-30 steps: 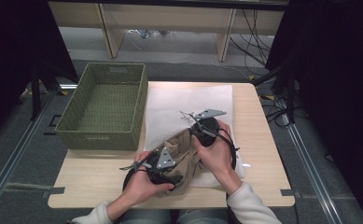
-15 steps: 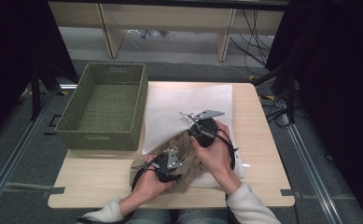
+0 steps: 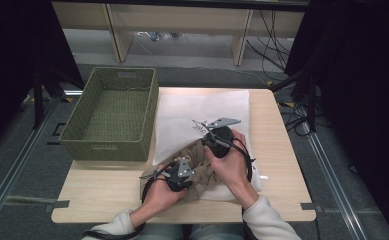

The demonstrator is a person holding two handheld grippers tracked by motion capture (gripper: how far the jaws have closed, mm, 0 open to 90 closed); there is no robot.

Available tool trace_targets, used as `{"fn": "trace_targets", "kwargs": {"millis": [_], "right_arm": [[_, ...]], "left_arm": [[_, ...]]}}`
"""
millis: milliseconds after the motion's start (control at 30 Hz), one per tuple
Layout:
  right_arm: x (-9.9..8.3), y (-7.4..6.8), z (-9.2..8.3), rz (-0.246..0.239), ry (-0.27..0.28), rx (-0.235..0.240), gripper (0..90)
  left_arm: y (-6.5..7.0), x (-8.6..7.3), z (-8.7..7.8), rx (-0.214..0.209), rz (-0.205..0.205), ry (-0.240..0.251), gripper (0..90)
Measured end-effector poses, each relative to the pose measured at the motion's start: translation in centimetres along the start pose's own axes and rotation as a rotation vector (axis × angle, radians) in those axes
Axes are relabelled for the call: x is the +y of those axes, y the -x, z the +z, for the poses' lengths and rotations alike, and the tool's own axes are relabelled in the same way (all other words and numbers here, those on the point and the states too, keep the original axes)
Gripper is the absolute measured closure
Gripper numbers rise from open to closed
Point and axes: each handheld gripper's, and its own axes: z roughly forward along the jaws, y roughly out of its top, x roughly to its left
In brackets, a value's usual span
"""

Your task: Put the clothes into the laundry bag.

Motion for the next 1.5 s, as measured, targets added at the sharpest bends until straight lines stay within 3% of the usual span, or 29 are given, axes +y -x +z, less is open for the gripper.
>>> {"fn": "trace_targets", "kwargs": {"millis": [400,667,767,900,1067,1133,1167,1200,1333,1500], "right_arm": [[0.1,-0.1,-0.1,-0.017,0.008,0.001,88.5],[0.1,-0.2,-0.2,-0.029,0.013,0.007,88.5],[0.1,-0.4,-0.3,-0.009,0.014,0.006,88.5],[0.2,-0.3,-0.4,-0.049,0.037,0.004,88.5],[0.3,-0.5,-0.7,-0.033,0.034,0.004,88.5],[0.2,-0.5,-0.6,-0.031,0.029,0.008,88.5],[0.2,-0.4,-0.5,-0.056,0.034,0.001,88.5],[0.2,-0.5,-0.5,-0.024,0.022,0.007,88.5],[0.1,-0.2,-0.2,-0.024,0.013,0.005,88.5],[0.0,-0.1,0.0,-0.012,0.001,0.003,88.5]], "left_arm": [[-0.4,1.6,-1.9,0.003,-0.056,0.131,83.6],[-0.5,2.5,-2.3,0.012,-0.065,0.159,83.6],[-0.7,3.0,-2.6,0.02,-0.066,0.172,83.6],[-0.9,3.6,-2.9,0.032,-0.068,0.193,83.6],[-1.5,3.9,-2.7,0.052,-0.082,0.21,83.5],[-1.9,3.7,-2.3,0.064,-0.086,0.202,83.3],[-2.0,3.6,-1.9,0.065,-0.095,0.205,83.2],[-2.2,3.5,-1.8,0.076,-0.088,0.183,83.0],[-2.6,3.0,-0.6,0.09,-0.103,0.173,81.7],[-2.7,2.7,0.0,0.097,-0.086,0.145,78.2]]}}
